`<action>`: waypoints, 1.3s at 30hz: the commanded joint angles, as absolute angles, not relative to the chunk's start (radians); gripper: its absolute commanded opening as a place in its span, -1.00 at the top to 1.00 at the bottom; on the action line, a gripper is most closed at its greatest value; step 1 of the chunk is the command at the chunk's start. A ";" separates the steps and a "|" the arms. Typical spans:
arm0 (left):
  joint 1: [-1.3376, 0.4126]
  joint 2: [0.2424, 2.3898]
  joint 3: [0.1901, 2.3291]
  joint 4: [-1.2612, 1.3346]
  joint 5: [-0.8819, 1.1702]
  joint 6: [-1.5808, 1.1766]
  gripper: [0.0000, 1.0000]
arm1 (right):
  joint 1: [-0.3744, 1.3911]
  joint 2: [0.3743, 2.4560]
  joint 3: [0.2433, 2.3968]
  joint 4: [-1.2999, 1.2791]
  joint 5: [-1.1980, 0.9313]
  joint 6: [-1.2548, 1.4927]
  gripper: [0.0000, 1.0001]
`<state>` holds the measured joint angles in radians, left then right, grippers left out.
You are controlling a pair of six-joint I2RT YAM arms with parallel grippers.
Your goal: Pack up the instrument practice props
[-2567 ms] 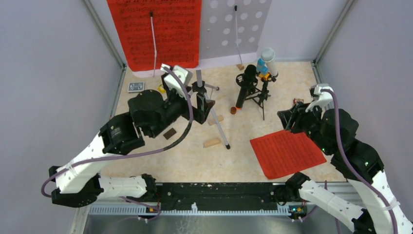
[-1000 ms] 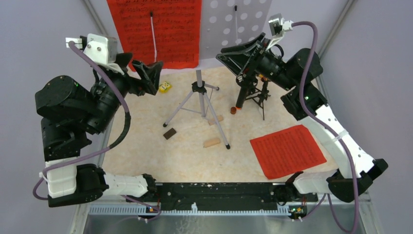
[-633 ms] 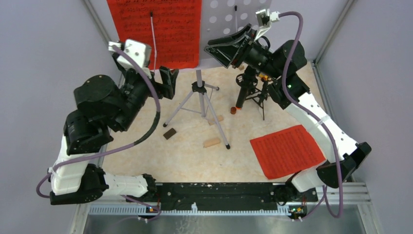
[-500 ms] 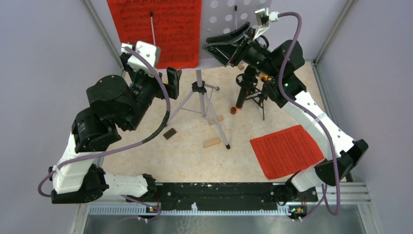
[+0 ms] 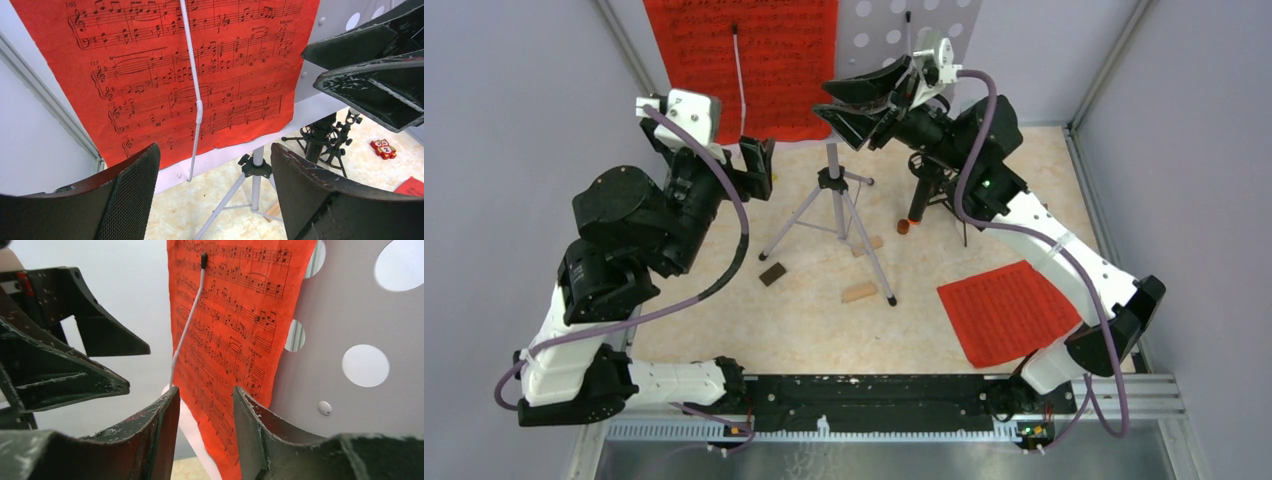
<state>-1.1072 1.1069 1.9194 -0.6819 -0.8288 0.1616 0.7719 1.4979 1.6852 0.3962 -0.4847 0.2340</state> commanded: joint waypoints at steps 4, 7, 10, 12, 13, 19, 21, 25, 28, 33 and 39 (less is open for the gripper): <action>-1.105 1.060 1.861 -0.606 -0.876 0.192 -0.73 | 0.796 1.534 1.737 0.441 -0.436 0.129 0.13; -1.106 1.046 1.847 -0.605 -0.882 0.191 -0.74 | 0.798 1.544 1.748 0.451 -0.449 0.134 0.15; -1.106 1.039 1.835 -0.606 -0.882 0.187 -0.74 | 0.799 1.549 1.752 0.470 -0.491 0.142 0.21; -1.106 1.036 1.828 -0.605 -0.882 0.187 -0.74 | 0.800 1.551 1.750 0.488 -0.529 0.150 0.26; -1.105 1.035 1.823 -0.602 -0.881 0.187 -0.75 | 0.799 1.552 1.752 0.496 -0.552 0.154 0.30; -1.105 1.025 1.801 -0.583 -0.878 0.189 -0.75 | 0.799 1.556 1.753 0.542 -0.679 0.160 0.47; -1.106 1.022 1.795 -0.580 -0.877 0.189 -0.75 | 0.799 1.549 1.741 0.547 -0.696 0.145 0.49; -1.105 1.022 1.790 -0.580 -0.873 0.183 -0.76 | 0.799 1.483 1.652 0.565 -0.539 0.081 0.32; -1.105 1.023 1.790 -0.578 -0.870 0.181 -0.76 | 0.799 1.441 1.619 0.545 -0.371 0.017 0.21; -1.105 1.022 1.792 -0.577 -0.865 0.175 -0.77 | 0.798 1.428 1.645 0.494 -0.285 -0.037 -0.19; -1.105 1.020 1.793 -0.580 -0.859 0.161 -0.78 | 0.798 1.459 1.694 0.444 -0.266 -0.027 -0.28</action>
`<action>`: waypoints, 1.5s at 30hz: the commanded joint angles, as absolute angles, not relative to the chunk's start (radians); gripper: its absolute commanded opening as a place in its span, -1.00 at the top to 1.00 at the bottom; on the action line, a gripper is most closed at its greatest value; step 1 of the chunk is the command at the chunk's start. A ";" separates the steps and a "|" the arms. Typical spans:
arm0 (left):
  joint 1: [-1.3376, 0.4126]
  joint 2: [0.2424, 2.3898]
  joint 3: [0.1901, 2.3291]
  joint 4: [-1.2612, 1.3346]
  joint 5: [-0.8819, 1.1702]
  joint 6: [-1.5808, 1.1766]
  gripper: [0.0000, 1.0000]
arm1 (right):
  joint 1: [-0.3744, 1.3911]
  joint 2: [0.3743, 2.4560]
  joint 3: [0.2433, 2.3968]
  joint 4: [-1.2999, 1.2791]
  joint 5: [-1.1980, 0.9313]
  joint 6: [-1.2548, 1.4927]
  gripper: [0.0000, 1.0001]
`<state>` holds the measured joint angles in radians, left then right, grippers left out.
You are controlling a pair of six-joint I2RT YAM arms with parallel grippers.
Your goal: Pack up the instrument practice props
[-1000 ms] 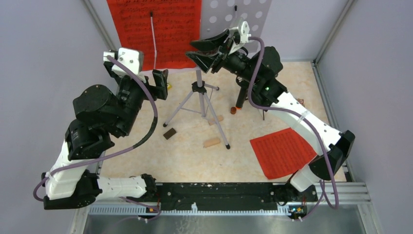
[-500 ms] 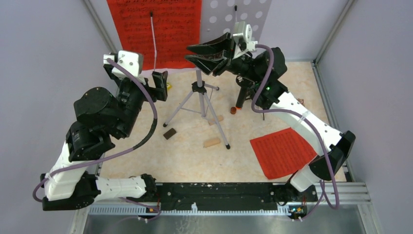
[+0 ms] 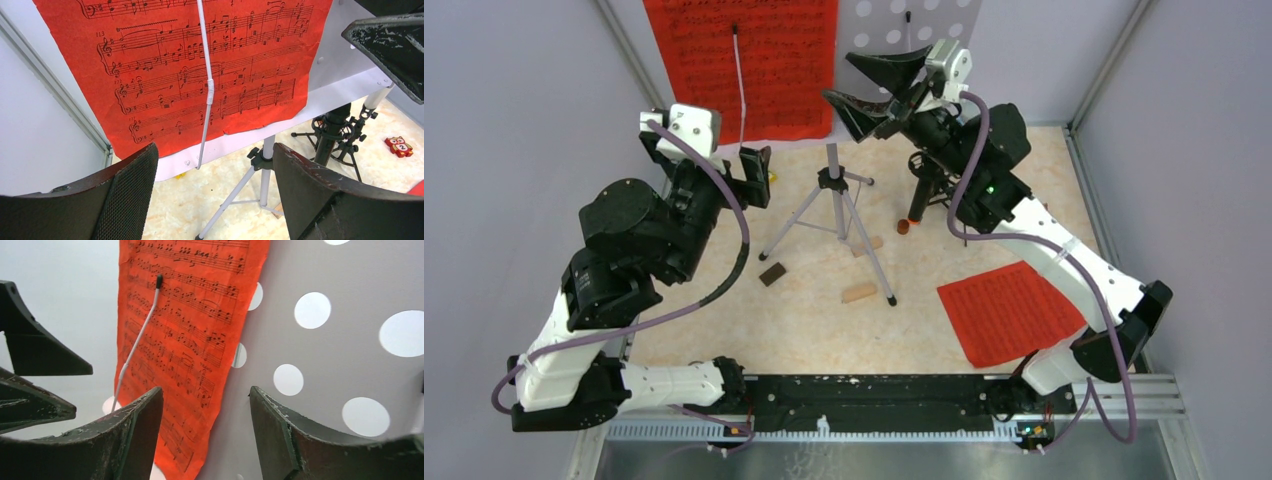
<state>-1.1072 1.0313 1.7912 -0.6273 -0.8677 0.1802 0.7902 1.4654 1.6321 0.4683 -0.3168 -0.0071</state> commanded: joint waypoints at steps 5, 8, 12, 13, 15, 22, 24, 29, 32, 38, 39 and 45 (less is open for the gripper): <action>-1.105 1.019 1.792 -0.585 -0.861 0.158 -0.78 | 0.798 1.502 1.751 0.387 -0.297 -0.016 -0.28; -1.106 1.016 1.792 -0.591 -0.859 0.149 -0.78 | 0.798 1.537 1.798 0.342 -0.339 -0.008 -0.24; -1.105 1.013 1.786 -0.600 -0.861 0.135 -0.78 | 0.798 1.561 1.827 0.324 -0.381 0.037 -0.19; -1.106 1.012 1.786 -0.600 -0.861 0.134 -0.78 | 0.798 1.565 1.831 0.323 -0.394 0.042 -0.17; -1.106 1.009 1.785 -0.597 -0.862 0.135 -0.80 | 0.798 1.576 1.849 0.310 -0.423 0.048 -0.12; -1.105 0.984 1.728 -0.518 -0.917 0.148 -0.97 | 0.798 1.602 1.878 0.321 -0.487 0.087 0.17; -1.105 0.975 1.703 -0.491 -0.924 0.155 -0.97 | 0.798 1.604 1.879 0.321 -0.487 0.091 0.25; -1.105 0.964 1.689 -0.458 -0.939 0.172 -0.97 | 0.798 1.586 1.858 0.315 -0.442 0.087 0.16; -1.105 0.959 1.689 -0.447 -0.940 0.179 -0.97 | 0.798 1.562 1.815 0.334 -0.388 0.087 0.08; -1.106 0.959 1.685 -0.446 -0.937 0.177 -0.98 | 0.798 1.552 1.775 0.317 -0.309 0.174 0.08; -1.106 0.959 1.684 -0.445 -0.937 0.177 -0.97 | 0.798 1.552 1.765 0.319 -0.307 0.195 0.08; -1.105 0.968 1.685 -0.443 -0.926 0.178 -0.97 | 0.797 1.553 1.697 0.364 -0.335 0.311 0.08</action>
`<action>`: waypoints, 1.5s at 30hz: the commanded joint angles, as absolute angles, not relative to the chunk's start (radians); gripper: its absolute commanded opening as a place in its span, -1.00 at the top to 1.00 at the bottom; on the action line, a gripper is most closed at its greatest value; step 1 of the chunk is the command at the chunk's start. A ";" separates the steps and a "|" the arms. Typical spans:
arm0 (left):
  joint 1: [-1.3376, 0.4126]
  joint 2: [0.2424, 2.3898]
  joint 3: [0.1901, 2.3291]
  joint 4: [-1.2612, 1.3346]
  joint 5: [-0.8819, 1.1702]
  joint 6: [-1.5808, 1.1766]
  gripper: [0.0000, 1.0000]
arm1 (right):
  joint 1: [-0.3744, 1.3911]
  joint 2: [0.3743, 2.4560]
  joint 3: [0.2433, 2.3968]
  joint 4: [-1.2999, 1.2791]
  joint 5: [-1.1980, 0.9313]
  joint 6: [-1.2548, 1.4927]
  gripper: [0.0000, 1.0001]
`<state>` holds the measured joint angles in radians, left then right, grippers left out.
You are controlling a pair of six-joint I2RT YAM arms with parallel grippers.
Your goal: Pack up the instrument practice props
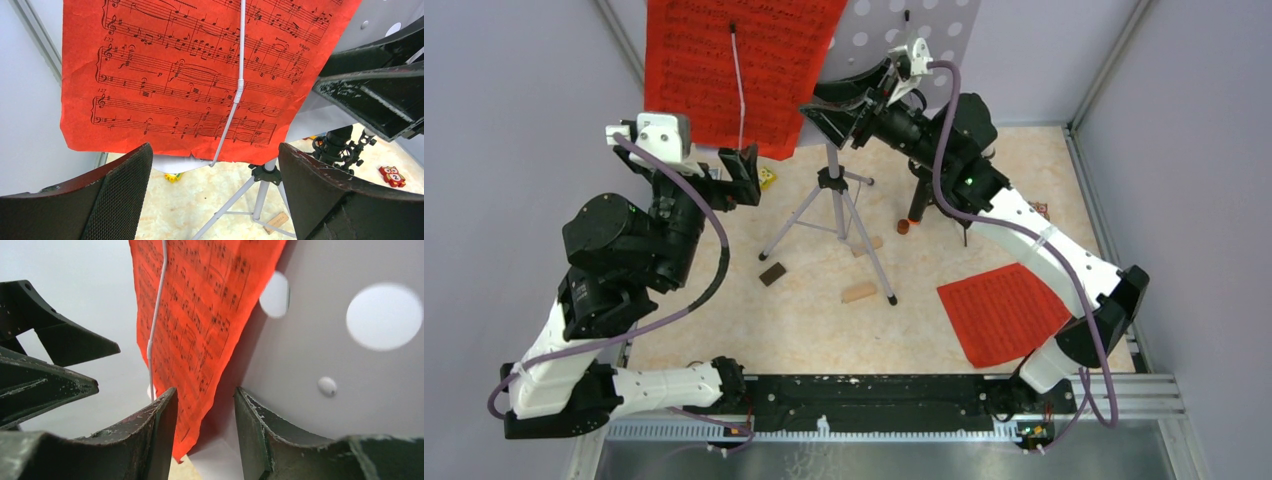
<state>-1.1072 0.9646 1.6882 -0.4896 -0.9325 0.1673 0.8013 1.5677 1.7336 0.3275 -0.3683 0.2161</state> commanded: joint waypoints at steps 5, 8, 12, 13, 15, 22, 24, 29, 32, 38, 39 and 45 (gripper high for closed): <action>-1.105 0.969 1.686 -0.437 -0.918 0.176 -0.97 | 0.798 1.583 1.699 0.429 -0.408 0.391 0.08; -1.105 0.965 1.685 -0.429 -0.913 0.180 -0.97 | 0.798 1.611 1.734 0.470 -0.429 0.436 0.08; -1.105 0.954 1.670 -0.387 -0.912 0.191 -0.97 | 0.798 1.651 1.786 0.531 -0.437 0.505 0.09; -1.105 0.950 1.660 -0.367 -0.913 0.196 -0.97 | 0.798 1.663 1.801 0.547 -0.435 0.520 0.11; -1.106 0.945 1.645 -0.323 -0.916 0.207 -0.98 | 0.798 1.684 1.837 0.558 -0.428 0.539 0.19; -1.105 0.969 1.610 -0.124 -0.950 0.303 -0.97 | 0.798 1.704 1.894 0.563 -0.410 0.536 0.51; -1.105 0.992 1.611 -0.064 -0.974 0.340 -0.97 | 0.798 1.698 1.899 0.549 -0.411 0.521 0.67; -1.105 1.073 1.681 -0.037 -0.996 0.392 -0.97 | 0.798 1.681 1.889 0.524 -0.424 0.492 1.00; -1.105 1.116 1.724 -0.050 -0.995 0.407 -0.97 | 0.798 1.664 1.875 0.527 -0.423 0.478 1.00; -1.095 1.163 1.788 0.030 -1.079 0.487 -0.97 | 0.798 1.638 1.848 0.537 -0.419 0.460 1.00; -1.093 1.167 1.799 0.038 -1.089 0.501 -0.97 | 0.798 1.638 1.846 0.538 -0.421 0.461 1.00; -1.087 1.191 1.828 0.043 -1.135 0.540 -0.97 | 0.798 1.630 1.833 0.541 -0.428 0.461 1.00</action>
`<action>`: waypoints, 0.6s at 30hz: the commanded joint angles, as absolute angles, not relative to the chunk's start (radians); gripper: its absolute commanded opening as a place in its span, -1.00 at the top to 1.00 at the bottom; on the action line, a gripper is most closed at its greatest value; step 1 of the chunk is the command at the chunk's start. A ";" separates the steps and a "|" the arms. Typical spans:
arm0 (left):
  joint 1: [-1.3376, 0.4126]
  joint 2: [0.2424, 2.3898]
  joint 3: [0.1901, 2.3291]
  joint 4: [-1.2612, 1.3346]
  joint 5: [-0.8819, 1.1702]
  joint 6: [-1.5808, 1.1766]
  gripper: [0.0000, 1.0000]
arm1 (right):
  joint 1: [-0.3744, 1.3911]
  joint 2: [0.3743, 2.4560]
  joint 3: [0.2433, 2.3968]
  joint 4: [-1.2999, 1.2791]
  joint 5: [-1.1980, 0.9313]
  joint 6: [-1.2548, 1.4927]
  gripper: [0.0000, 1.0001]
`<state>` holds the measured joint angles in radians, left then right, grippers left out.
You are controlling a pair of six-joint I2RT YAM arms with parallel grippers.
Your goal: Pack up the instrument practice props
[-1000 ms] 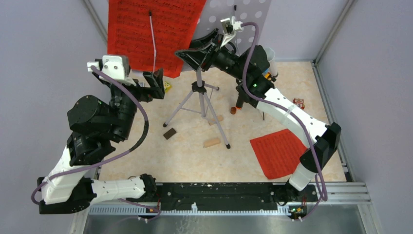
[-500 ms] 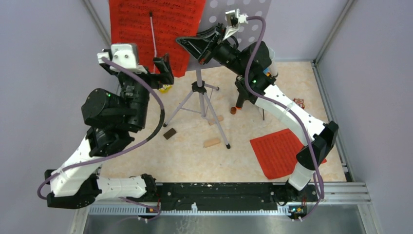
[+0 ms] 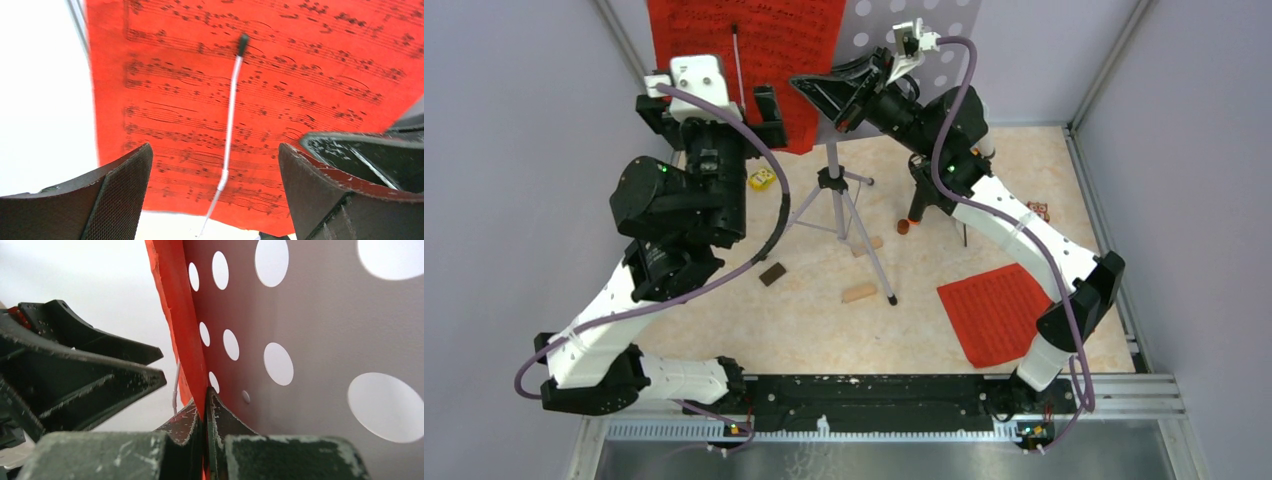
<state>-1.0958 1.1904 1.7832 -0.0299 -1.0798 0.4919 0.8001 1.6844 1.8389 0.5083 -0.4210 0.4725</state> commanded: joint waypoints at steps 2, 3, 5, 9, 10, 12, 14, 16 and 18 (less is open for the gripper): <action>-1.086 1.186 1.826 0.043 -1.141 0.540 -0.98 | 0.798 1.624 1.827 0.543 -0.428 0.457 1.00; -1.085 1.182 1.826 0.042 -1.143 0.541 -0.97 | 0.798 1.623 1.824 0.542 -0.428 0.456 1.00; -1.082 1.179 1.825 0.043 -1.145 0.552 -0.97 | 0.798 1.621 1.821 0.541 -0.428 0.454 1.00; -1.079 1.175 1.810 0.030 -1.128 0.543 -0.95 | 0.798 1.619 1.818 0.542 -0.430 0.453 1.00; -1.077 1.177 1.807 0.019 -1.123 0.532 -0.94 | 0.798 1.618 1.818 0.543 -0.430 0.454 1.00; -1.064 1.182 1.802 0.006 -1.111 0.513 -0.94 | 0.797 1.615 1.816 0.541 -0.432 0.451 1.00; -1.032 1.189 1.811 -0.041 -1.086 0.474 -0.94 | 0.798 1.610 1.813 0.538 -0.433 0.449 1.00; -0.978 1.205 1.844 -0.155 -1.041 0.394 -0.94 | 0.798 1.607 1.805 0.538 -0.433 0.446 1.00; -0.896 1.227 1.897 -0.284 -0.971 0.285 -0.94 | 0.798 1.602 1.798 0.537 -0.433 0.444 1.00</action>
